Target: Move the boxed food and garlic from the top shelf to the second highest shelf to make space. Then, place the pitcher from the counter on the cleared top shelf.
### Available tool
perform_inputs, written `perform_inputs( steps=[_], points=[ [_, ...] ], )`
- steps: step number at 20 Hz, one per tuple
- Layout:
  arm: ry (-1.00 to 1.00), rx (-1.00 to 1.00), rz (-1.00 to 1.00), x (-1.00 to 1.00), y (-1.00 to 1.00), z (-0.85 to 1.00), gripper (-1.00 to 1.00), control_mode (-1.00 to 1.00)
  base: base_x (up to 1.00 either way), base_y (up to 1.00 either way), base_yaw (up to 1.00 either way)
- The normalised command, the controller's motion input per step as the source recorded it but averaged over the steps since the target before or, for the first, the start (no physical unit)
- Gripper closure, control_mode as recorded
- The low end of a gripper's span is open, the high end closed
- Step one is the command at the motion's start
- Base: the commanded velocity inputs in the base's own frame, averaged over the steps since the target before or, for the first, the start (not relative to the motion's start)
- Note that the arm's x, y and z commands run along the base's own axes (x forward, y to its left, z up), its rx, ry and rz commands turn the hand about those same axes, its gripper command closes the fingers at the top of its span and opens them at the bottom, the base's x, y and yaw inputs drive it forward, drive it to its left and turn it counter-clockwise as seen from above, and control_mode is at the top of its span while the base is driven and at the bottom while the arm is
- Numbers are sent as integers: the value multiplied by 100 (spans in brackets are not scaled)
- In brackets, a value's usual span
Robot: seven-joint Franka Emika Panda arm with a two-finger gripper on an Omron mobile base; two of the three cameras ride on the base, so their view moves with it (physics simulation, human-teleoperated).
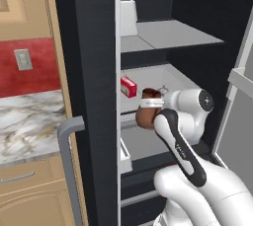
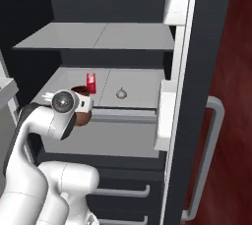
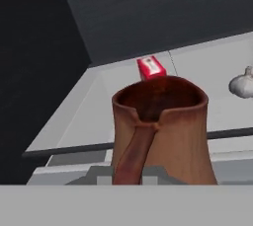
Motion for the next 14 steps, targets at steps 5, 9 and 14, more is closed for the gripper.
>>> perform_inputs(
  steps=[5,9,14],
  points=[
    [-25,-4,3,-19,0,7,100,-100,0,0,0],
    [-9,-2,0,0,0,49,100,-100,0,0,0],
    [0,-2,0,0,0,87,100,-100,0,0,0]
  ],
)
